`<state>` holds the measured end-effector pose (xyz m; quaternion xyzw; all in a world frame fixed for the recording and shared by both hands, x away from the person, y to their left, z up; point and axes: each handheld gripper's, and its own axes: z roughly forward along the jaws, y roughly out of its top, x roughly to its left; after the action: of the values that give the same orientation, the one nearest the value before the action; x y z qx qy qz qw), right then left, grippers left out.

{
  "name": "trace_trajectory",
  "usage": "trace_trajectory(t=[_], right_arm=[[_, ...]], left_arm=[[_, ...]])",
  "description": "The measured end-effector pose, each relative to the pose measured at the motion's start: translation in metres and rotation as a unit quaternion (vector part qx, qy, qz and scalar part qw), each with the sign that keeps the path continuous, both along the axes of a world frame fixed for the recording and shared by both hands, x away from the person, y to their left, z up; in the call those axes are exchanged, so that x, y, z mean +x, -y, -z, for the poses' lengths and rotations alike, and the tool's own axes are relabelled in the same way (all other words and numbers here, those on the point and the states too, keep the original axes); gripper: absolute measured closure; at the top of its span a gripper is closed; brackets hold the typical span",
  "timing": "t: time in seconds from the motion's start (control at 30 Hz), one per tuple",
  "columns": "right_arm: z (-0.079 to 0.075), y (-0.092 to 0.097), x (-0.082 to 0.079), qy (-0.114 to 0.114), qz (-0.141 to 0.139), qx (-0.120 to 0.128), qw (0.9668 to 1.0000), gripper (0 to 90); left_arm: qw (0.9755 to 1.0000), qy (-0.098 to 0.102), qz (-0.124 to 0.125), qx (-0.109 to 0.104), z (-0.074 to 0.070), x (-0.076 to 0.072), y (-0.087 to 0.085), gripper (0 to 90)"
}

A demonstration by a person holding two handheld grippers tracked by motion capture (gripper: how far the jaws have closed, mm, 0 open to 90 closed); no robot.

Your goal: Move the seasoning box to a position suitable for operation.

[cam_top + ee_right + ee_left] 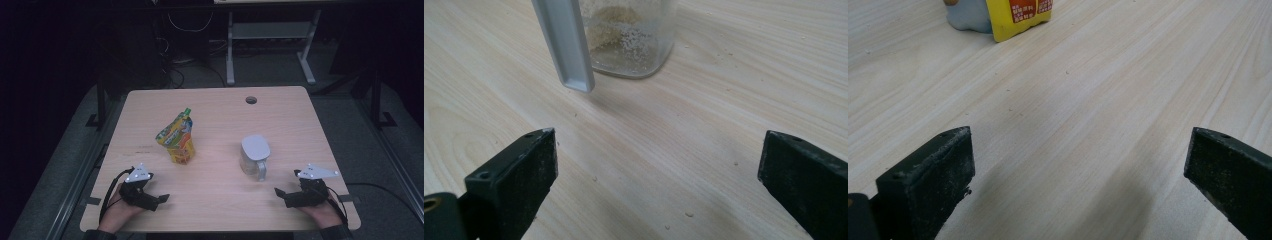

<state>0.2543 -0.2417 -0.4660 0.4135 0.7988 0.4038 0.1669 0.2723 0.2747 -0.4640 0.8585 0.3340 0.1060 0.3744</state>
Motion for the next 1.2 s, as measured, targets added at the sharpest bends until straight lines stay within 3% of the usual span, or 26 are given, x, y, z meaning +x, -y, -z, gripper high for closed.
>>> trace_trajectory(t=[0.7, 1.2], right_arm=[[-0.013, -0.013, -0.004, -0.007, -0.010, 0.017, 0.9998, 6.4], [-0.026, -0.032, 0.001, -0.006, -0.016, 0.032, 0.9993, 17.2]], left_arm=[[0.9999, -0.004, 0.005, -0.014, -0.001, 0.000, 0.003, 0.0], [0.9998, -0.004, 0.017, -0.008, -0.001, -0.001, 0.009, 0.0]])
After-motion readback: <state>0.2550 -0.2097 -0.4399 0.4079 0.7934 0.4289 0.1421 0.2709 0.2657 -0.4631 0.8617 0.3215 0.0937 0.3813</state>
